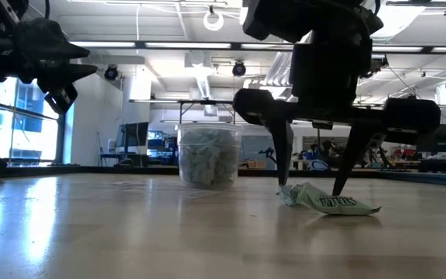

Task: Pick and place Stevia / Truvia into bins
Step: Put the white stevia packet into the transparent container

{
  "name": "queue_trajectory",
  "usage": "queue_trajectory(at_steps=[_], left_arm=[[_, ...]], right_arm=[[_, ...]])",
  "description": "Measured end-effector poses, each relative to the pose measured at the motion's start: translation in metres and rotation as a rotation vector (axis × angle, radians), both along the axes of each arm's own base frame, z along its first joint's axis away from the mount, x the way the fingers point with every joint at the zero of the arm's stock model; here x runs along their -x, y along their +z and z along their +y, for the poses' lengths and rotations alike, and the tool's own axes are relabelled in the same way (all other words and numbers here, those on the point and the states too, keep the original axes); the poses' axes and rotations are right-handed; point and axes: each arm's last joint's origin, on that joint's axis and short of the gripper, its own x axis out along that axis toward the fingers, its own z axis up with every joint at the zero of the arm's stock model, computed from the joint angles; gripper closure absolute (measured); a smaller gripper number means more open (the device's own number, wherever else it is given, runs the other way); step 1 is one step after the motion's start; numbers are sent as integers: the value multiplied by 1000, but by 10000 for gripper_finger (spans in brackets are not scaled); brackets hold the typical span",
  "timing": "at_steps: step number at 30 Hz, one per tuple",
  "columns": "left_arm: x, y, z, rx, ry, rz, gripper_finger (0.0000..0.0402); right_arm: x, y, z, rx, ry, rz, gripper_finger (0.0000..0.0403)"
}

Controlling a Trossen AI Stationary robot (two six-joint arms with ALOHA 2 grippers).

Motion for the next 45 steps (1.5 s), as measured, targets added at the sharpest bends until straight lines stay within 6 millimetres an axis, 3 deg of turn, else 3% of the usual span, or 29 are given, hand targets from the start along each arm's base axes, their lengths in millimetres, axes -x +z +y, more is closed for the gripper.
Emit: queue_trajectory(at_steps=[12, 21, 25, 28, 32, 36, 38, 40, 45], left_arm=[[0, 0, 0, 0, 0, 0, 245], [0, 0, 0, 0, 0, 0, 245], [0, 0, 0, 0, 0, -1, 245], [0, 0, 0, 0, 0, 0, 245], [0, 0, 0, 0, 0, 0, 245], [0, 0, 0, 0, 0, 0, 245], [0, 0, 0, 0, 0, -1, 245], [0, 0, 0, 0, 0, -1, 245], [0, 0, 0, 0, 0, -1, 245]], right_arm=[[-1, -2, -22, -67, -142, 67, 292], [-1, -3, -38, -126, -487, 130, 387], [6, 5, -37, -179, -619, 185, 393], [7, 25, -34, -276, -703, 167, 399], [0, 71, -34, -394, -786, -20, 396], [-19, 115, -53, -437, -926, -365, 400], [-28, 123, -68, -462, -988, -460, 399], [-38, 116, -84, -497, -1038, -435, 392], [-52, 67, -105, -528, -1124, -190, 366]])
